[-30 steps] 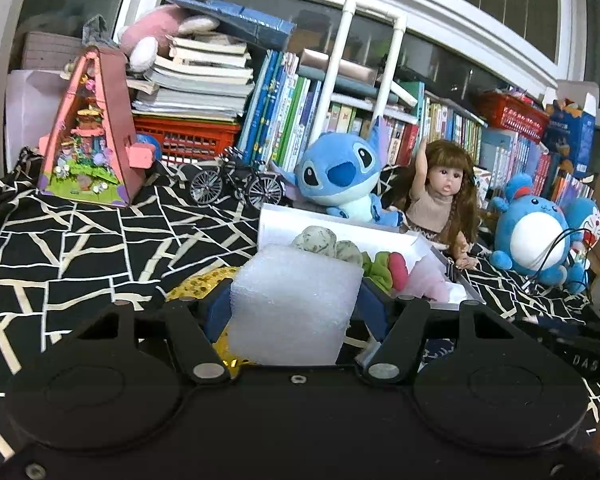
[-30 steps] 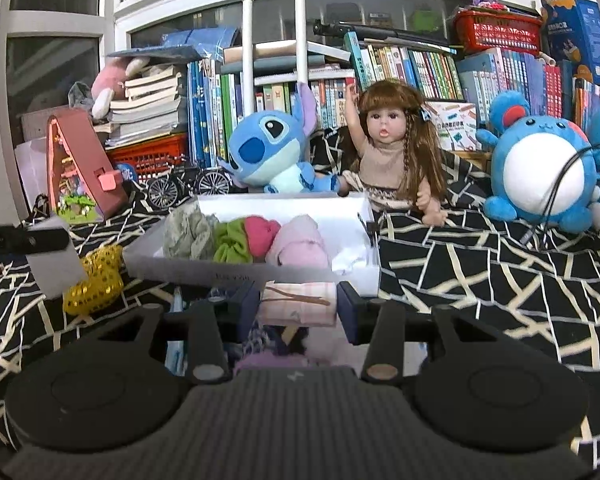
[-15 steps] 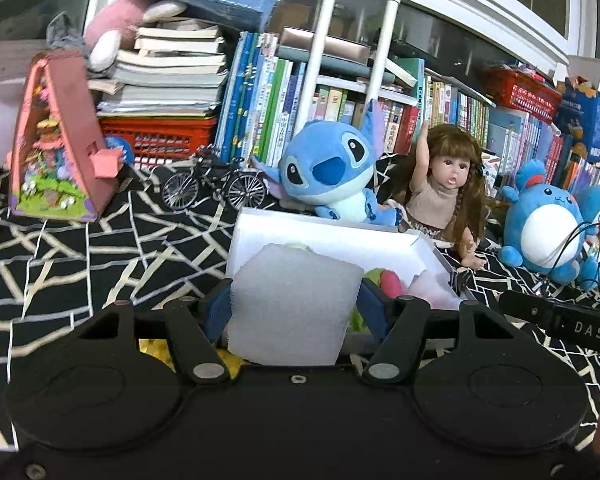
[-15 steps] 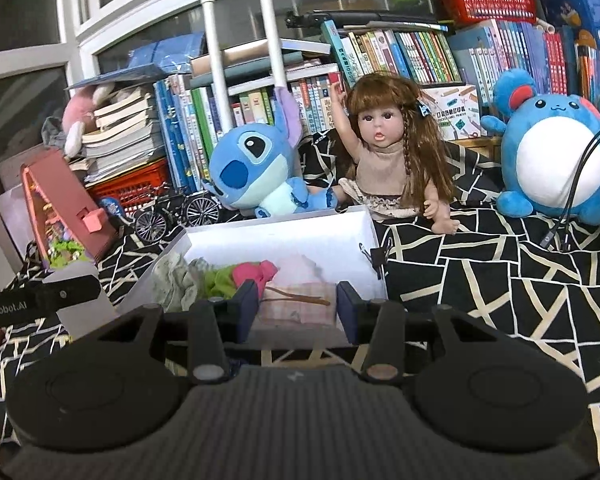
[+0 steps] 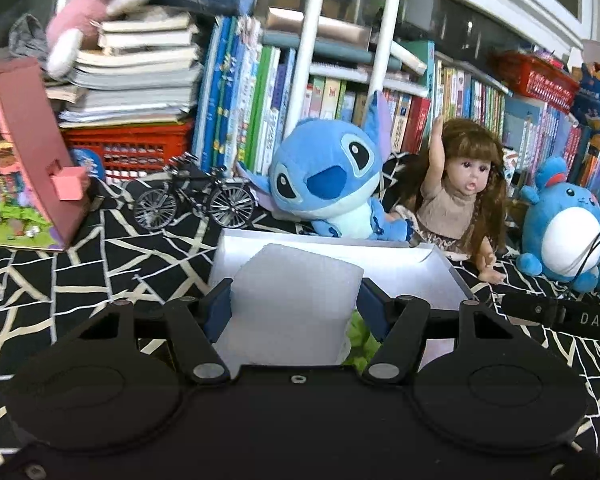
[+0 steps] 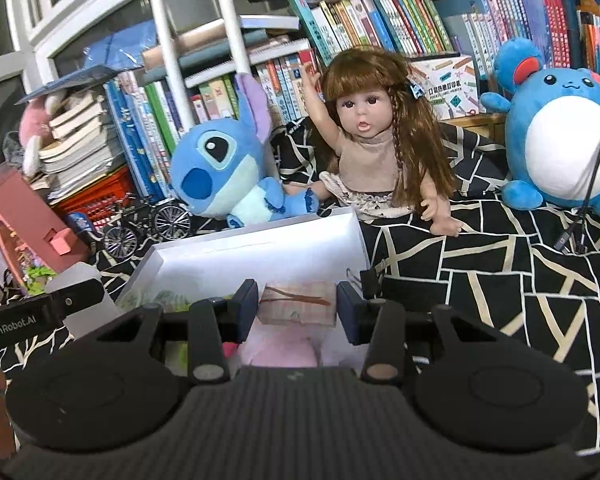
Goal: Organize soft objects
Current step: 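Lower both items into the box and open both tools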
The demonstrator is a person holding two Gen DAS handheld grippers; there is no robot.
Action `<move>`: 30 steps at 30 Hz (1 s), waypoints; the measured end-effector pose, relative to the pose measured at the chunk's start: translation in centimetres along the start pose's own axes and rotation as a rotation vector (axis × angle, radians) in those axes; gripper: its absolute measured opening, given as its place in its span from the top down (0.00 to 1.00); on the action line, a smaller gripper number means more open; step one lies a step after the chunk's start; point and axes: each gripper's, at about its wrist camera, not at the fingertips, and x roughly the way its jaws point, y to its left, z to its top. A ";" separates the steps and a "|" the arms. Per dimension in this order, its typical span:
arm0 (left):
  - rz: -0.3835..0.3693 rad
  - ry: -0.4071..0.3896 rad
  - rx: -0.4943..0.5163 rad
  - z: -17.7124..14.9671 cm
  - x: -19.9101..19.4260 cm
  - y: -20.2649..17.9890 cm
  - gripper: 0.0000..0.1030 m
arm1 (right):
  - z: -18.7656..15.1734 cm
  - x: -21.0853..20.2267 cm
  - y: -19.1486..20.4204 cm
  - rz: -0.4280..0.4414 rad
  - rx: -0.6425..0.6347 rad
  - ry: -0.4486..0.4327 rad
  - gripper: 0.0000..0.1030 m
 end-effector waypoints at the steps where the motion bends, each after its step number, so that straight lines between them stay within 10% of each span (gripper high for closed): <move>1: -0.001 0.014 0.002 0.4 0.8 -0.1 0.38 | 0.5 0.6 0.0 -0.005 0.004 0.011 0.53; 30: -0.025 0.104 -0.022 1.2 8.5 -0.9 0.31 | 2.0 8.3 -0.5 -0.084 0.004 0.119 0.51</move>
